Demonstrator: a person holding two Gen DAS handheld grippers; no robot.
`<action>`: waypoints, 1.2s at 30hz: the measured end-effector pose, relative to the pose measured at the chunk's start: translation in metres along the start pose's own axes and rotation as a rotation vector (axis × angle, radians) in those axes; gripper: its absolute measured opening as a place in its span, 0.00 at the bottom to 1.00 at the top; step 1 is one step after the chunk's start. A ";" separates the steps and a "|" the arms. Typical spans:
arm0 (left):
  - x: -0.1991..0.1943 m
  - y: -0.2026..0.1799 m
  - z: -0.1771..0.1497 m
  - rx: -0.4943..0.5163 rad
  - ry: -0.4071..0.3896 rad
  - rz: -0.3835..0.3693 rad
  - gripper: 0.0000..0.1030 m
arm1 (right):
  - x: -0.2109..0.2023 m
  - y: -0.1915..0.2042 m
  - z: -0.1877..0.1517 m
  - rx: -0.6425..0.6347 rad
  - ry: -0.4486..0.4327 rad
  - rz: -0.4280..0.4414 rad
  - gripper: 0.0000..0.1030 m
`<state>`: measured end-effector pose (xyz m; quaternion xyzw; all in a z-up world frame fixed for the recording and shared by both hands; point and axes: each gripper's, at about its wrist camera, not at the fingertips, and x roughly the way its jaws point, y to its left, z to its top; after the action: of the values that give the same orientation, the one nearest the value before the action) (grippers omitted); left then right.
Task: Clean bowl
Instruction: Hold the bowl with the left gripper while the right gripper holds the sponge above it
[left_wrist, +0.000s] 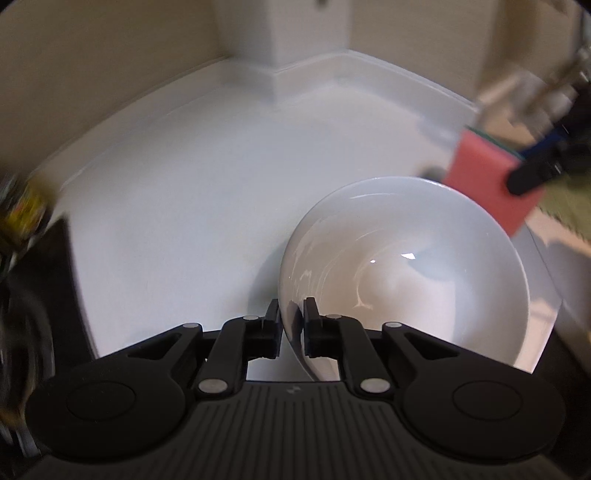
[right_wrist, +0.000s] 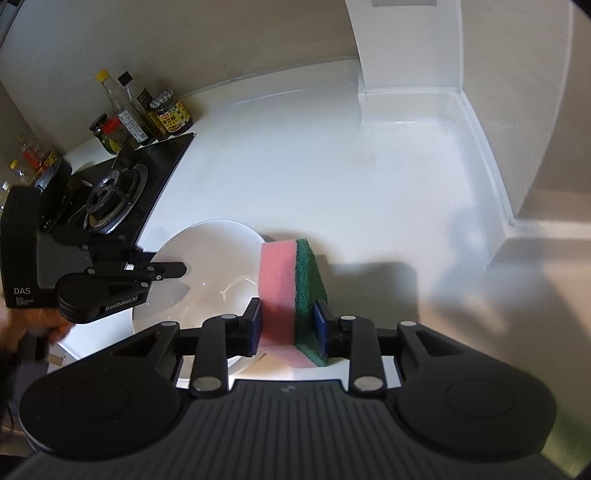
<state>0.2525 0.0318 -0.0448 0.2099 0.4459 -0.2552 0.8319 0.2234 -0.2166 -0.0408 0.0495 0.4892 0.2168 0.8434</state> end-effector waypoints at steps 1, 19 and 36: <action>0.001 0.002 0.002 0.010 0.000 -0.007 0.12 | 0.001 0.001 0.003 -0.008 0.001 -0.006 0.25; -0.019 0.004 -0.022 -0.350 0.002 0.060 0.07 | -0.007 -0.017 -0.017 0.136 -0.054 0.072 0.25; -0.013 0.027 -0.006 -0.081 0.064 -0.055 0.20 | -0.002 0.010 -0.022 0.187 -0.106 -0.034 0.24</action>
<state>0.2591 0.0594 -0.0335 0.1714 0.4878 -0.2529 0.8177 0.2011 -0.2107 -0.0475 0.1312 0.4627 0.1529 0.8633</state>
